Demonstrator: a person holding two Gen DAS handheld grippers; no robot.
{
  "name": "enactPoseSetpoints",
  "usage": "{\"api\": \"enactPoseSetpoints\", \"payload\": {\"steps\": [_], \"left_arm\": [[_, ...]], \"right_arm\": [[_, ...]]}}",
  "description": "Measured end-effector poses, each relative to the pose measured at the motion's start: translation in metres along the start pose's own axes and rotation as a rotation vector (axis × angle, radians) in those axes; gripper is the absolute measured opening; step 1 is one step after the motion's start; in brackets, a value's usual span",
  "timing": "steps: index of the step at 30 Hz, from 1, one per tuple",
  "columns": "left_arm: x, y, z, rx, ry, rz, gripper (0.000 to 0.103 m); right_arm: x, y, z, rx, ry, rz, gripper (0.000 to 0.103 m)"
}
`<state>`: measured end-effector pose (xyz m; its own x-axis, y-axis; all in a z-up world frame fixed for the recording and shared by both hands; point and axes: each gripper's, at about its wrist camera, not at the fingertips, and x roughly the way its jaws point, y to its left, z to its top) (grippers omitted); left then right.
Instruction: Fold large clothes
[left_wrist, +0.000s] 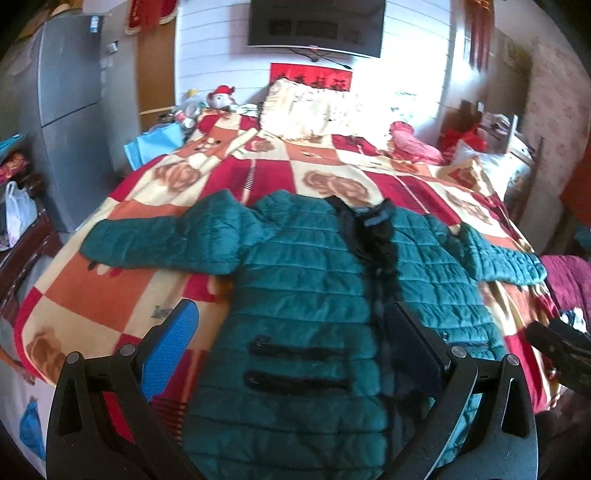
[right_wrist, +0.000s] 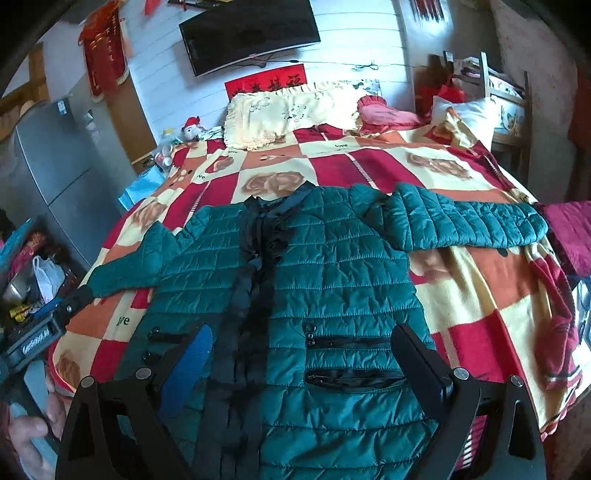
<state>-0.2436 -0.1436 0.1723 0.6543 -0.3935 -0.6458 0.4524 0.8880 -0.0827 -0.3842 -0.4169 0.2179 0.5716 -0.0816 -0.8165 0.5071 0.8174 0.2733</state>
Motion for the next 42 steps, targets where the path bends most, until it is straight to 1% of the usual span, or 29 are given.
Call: {"api": "enactPoseSetpoints", "payload": {"steps": [7, 10, 17, 22, 29, 33, 38, 42], "left_arm": [[0.01, -0.019, 0.0, 0.007, 0.01, -0.031, 0.103], [0.014, -0.022, 0.001, 0.004, 0.018, -0.043, 0.103], [0.017, -0.023, 0.001, 0.0, 0.028, -0.038, 0.103], [0.03, -0.022, -0.001, 0.004, 0.039, -0.036, 0.103], [0.052, -0.018, -0.006, -0.005, 0.066, -0.045, 0.103], [0.063, -0.017, -0.01, 0.004, 0.096, -0.044, 0.103], [0.065, -0.015, -0.012, 0.0, 0.091, -0.04, 0.103], [0.066, -0.013, -0.009, -0.009, 0.1, -0.032, 0.103]], "right_arm": [[0.013, 0.004, 0.007, -0.006, -0.02, -0.074, 0.097], [0.019, 0.001, 0.011, 0.003, -0.015, -0.076, 0.097], [0.03, 0.005, 0.009, -0.006, -0.018, -0.099, 0.097], [0.038, 0.008, 0.01, -0.019, -0.01, -0.12, 0.097], [0.052, 0.011, 0.014, -0.007, 0.006, -0.113, 0.097], [0.06, 0.012, 0.013, -0.004, 0.009, -0.108, 0.097], [0.073, 0.008, 0.01, 0.006, 0.05, -0.108, 0.097], [0.075, 0.006, 0.008, -0.006, 0.042, -0.138, 0.097]]}}
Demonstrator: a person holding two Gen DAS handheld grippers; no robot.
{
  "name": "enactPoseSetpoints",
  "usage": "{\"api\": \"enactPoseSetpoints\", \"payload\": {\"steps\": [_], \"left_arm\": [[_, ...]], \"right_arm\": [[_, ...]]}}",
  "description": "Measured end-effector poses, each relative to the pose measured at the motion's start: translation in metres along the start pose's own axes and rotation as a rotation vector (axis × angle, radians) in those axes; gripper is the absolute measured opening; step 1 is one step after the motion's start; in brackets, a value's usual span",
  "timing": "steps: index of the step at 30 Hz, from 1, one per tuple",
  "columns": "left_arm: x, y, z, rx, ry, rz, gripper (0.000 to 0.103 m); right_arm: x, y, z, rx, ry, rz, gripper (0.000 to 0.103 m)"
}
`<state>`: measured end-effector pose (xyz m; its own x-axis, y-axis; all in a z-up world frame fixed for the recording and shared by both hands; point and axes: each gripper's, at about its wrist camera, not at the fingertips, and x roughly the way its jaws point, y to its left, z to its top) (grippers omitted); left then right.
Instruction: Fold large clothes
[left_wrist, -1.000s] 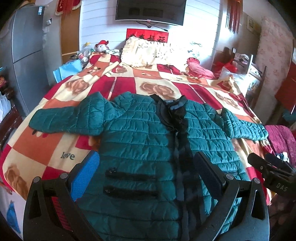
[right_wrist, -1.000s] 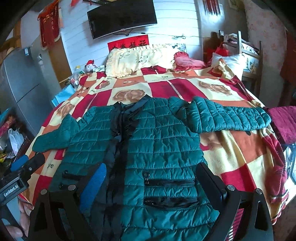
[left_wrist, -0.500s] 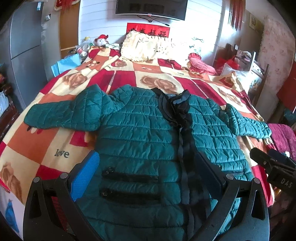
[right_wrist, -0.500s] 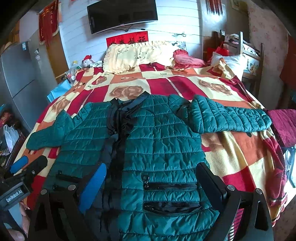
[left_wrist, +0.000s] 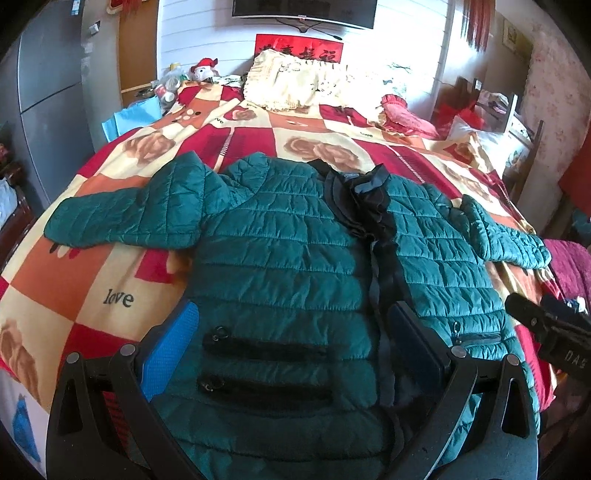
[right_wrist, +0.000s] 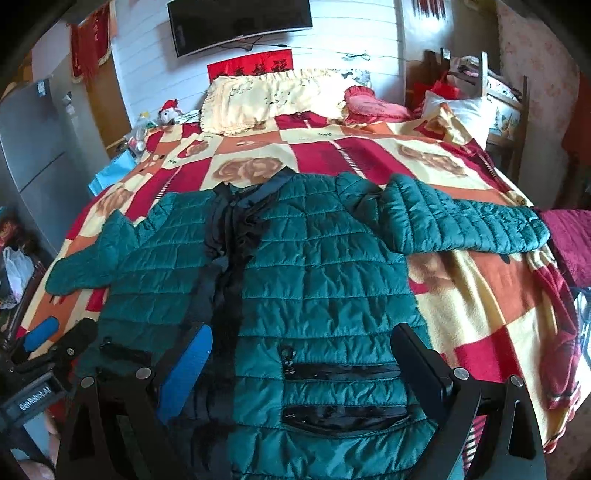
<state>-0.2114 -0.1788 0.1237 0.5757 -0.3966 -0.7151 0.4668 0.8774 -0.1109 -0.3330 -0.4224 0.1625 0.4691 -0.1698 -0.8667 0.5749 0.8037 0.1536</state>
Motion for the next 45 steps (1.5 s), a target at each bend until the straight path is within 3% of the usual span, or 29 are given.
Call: {"api": "enactPoseSetpoints", "payload": {"steps": [17, 23, 45], "left_arm": [[0.0, -0.01, 0.001, 0.029, 0.017, 0.017, 0.103], [0.005, -0.021, 0.0, 0.08, 0.027, 0.043, 0.103], [0.036, -0.002, 0.0, -0.022, 0.015, -0.011, 0.103]], "right_arm": [[0.03, -0.01, -0.019, 0.054, 0.046, 0.038, 0.097], [0.036, -0.013, -0.023, 0.06, 0.049, 0.042, 0.097], [0.049, 0.002, -0.004, -0.013, 0.094, -0.018, 0.097]]}}
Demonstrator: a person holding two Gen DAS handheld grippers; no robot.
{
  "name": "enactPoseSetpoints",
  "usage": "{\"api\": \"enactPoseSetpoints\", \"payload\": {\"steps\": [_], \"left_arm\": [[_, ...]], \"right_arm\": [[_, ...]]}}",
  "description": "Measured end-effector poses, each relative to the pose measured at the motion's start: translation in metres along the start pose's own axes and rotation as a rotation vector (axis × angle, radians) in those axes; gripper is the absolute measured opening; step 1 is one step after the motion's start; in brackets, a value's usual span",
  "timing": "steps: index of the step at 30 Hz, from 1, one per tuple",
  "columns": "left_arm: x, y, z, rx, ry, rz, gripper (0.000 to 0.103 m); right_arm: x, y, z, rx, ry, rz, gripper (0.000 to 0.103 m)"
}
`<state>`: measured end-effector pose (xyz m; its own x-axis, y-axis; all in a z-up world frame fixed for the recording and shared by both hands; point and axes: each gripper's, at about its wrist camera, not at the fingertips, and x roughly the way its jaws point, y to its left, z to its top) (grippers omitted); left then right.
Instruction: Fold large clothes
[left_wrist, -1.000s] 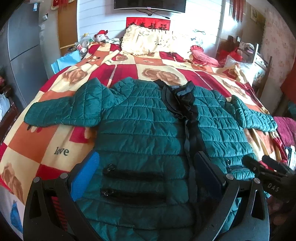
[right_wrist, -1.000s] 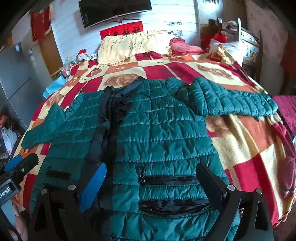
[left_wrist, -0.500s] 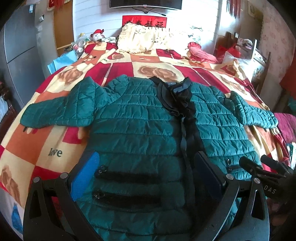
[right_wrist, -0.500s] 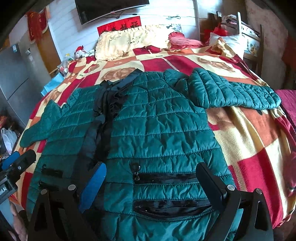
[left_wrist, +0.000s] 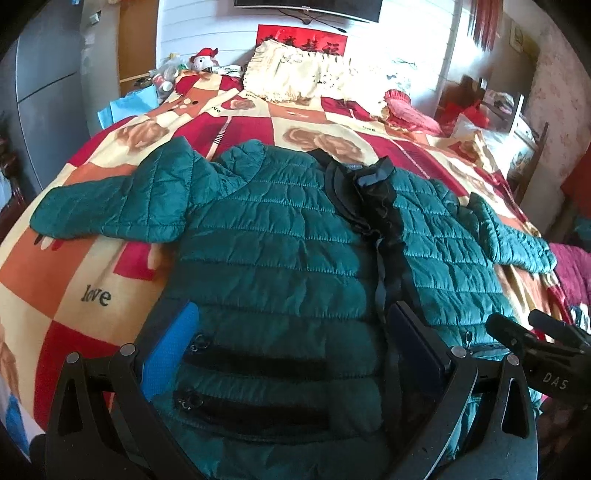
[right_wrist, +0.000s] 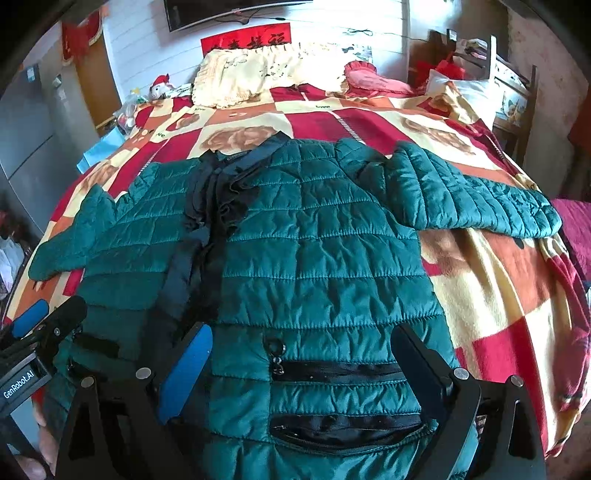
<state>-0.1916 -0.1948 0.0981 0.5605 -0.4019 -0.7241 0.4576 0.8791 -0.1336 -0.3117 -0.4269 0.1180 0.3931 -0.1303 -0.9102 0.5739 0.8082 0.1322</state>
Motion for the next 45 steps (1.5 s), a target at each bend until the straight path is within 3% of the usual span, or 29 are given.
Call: {"api": "enactPoseSetpoints", "payload": {"steps": [21, 45], "left_arm": [[-0.012, 0.015, 0.005, -0.005, -0.012, 0.024, 0.103], [-0.006, 0.003, 0.015, 0.011, -0.026, 0.063, 0.103]], "right_arm": [[0.004, 0.013, -0.012, 0.003, 0.004, 0.057, 0.097], [0.0, 0.015, -0.003, -0.015, -0.018, 0.036, 0.097]]}}
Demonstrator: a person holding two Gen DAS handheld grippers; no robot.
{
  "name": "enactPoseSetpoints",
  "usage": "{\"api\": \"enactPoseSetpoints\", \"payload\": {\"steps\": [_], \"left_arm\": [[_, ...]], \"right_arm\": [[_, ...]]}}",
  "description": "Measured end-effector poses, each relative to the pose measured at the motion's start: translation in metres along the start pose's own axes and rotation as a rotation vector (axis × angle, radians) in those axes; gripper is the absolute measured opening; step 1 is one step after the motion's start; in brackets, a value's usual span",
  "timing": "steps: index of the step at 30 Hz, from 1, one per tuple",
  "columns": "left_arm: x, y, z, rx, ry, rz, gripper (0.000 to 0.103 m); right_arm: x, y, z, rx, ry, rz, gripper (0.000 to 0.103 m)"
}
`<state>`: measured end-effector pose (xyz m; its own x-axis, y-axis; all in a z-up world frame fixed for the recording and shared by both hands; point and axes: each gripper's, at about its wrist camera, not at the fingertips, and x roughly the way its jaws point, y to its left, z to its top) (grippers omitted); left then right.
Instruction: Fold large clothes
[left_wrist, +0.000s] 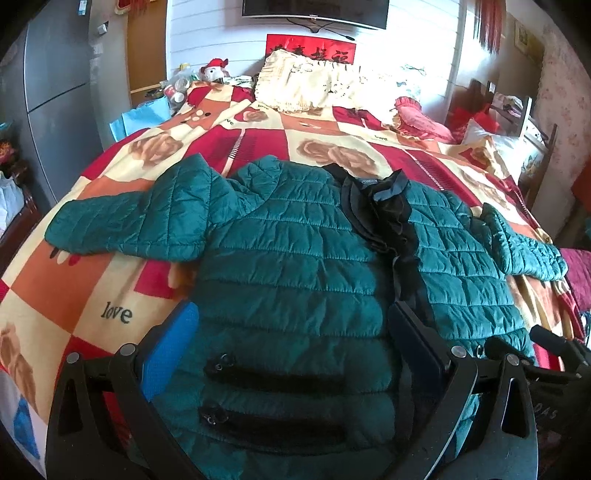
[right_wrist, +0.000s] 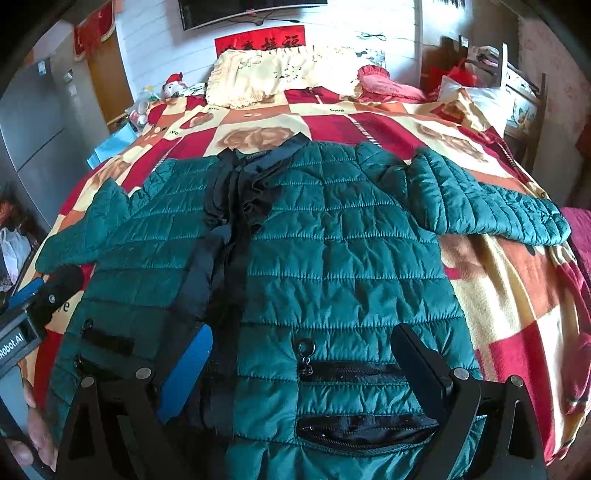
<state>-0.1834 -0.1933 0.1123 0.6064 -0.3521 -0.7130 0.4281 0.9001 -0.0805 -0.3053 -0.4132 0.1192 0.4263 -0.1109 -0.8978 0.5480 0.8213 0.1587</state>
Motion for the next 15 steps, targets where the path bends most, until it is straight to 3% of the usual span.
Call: {"api": "enactPoseSetpoints", "payload": {"steps": [15], "left_arm": [[0.0004, 0.0011, -0.001, 0.007, -0.006, 0.016, 0.103]], "right_arm": [[0.0016, -0.0028, 0.0025, -0.001, -0.002, 0.002, 0.097]]}}
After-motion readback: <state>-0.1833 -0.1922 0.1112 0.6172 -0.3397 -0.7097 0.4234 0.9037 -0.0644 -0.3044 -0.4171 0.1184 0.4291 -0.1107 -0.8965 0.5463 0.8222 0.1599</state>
